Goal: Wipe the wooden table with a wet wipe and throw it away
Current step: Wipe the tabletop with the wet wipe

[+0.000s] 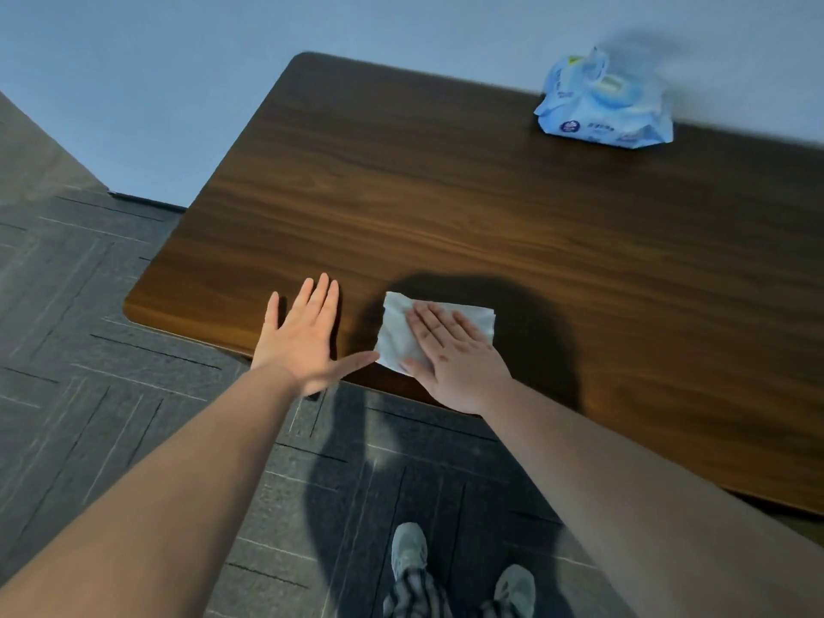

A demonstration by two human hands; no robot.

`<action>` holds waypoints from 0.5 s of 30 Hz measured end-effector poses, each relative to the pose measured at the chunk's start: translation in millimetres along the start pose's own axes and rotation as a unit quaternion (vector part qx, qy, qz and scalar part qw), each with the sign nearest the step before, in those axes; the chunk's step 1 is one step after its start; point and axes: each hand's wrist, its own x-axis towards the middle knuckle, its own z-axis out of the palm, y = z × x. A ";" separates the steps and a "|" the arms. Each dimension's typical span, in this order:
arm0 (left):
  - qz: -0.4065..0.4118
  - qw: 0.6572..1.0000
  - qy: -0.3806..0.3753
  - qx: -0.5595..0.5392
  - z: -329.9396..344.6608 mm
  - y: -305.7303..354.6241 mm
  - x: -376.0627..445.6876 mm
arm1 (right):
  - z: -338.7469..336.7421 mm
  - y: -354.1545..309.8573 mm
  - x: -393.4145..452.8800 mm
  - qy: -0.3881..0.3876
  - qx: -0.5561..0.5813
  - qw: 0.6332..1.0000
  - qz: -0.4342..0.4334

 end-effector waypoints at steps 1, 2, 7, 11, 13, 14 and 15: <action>0.009 1.000 0.005 0.001 -1.1 12.8 1.8 | 1.6 13.3 -15.0 0.002 -0.001 1.000 0.021; 0.021 1.000 0.007 0.000 -2.1 26.9 3.6 | 3.2 27.2 -31.1 0.006 -0.001 0.999 0.044; 0.094 0.995 -0.024 0.000 -4.4 112.0 17.5 | 9.4 101.3 -122.3 0.022 0.018 0.986 0.162; 0.161 0.986 -0.042 0.006 -0.8 188.8 26.4 | 17.2 162.4 -192.4 0.035 0.043 0.967 0.250; 0.198 0.979 -0.044 0.016 2.7 229.7 31.0 | 23.7 189.4 -225.3 0.043 0.058 0.954 0.291; 0.217 0.975 -0.046 0.021 4.9 250.8 32.7 | 27.8 202.2 -241.7 0.050 0.063 0.947 0.312; 0.236 0.970 -0.047 0.024 7.1 271.6 34.6 | 32.0 215.1 -257.8 0.058 0.068 0.938 0.334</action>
